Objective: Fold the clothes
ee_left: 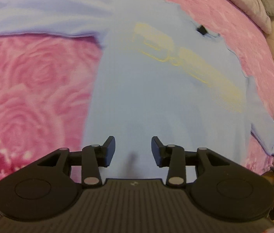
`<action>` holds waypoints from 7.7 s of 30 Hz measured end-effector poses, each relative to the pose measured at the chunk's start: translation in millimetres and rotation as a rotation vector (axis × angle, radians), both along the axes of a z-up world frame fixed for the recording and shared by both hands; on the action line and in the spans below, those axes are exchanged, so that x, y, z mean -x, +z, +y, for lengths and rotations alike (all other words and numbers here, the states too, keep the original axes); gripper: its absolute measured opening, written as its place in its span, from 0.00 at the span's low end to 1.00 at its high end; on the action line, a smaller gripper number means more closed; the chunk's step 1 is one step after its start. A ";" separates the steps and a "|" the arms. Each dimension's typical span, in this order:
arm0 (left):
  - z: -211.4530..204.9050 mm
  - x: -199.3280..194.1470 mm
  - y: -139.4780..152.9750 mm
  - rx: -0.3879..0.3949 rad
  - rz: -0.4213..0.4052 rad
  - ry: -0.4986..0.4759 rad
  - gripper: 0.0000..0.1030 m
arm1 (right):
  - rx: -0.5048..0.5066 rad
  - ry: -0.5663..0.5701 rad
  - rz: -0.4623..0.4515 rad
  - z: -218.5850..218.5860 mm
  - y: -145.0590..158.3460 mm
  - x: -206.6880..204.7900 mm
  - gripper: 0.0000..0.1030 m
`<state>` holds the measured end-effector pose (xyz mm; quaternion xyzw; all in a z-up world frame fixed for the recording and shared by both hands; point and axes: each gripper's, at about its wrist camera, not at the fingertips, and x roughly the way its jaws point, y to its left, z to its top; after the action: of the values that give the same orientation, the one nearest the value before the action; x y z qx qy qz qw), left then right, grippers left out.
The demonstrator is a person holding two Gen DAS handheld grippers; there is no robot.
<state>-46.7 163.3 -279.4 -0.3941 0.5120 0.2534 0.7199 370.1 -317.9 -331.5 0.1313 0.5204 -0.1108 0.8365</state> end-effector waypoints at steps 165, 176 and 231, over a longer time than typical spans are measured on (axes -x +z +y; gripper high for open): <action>-75.7 54.8 165.0 -0.226 -0.009 -0.196 0.73 | 0.014 0.925 0.165 199.4 209.1 294.3 0.86; 27.8 101.2 91.7 -0.019 -0.020 0.191 0.61 | 0.030 0.982 0.279 253.6 137.8 248.2 0.86; 30.8 -64.1 -4.9 -0.001 -0.261 -0.315 0.16 | 0.019 0.490 0.261 222.0 25.0 126.3 0.85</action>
<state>17.4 194.1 -284.3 -0.3382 0.4697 0.0846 0.8111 243.8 -95.9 -306.5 -0.0217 0.6390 0.0739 0.7654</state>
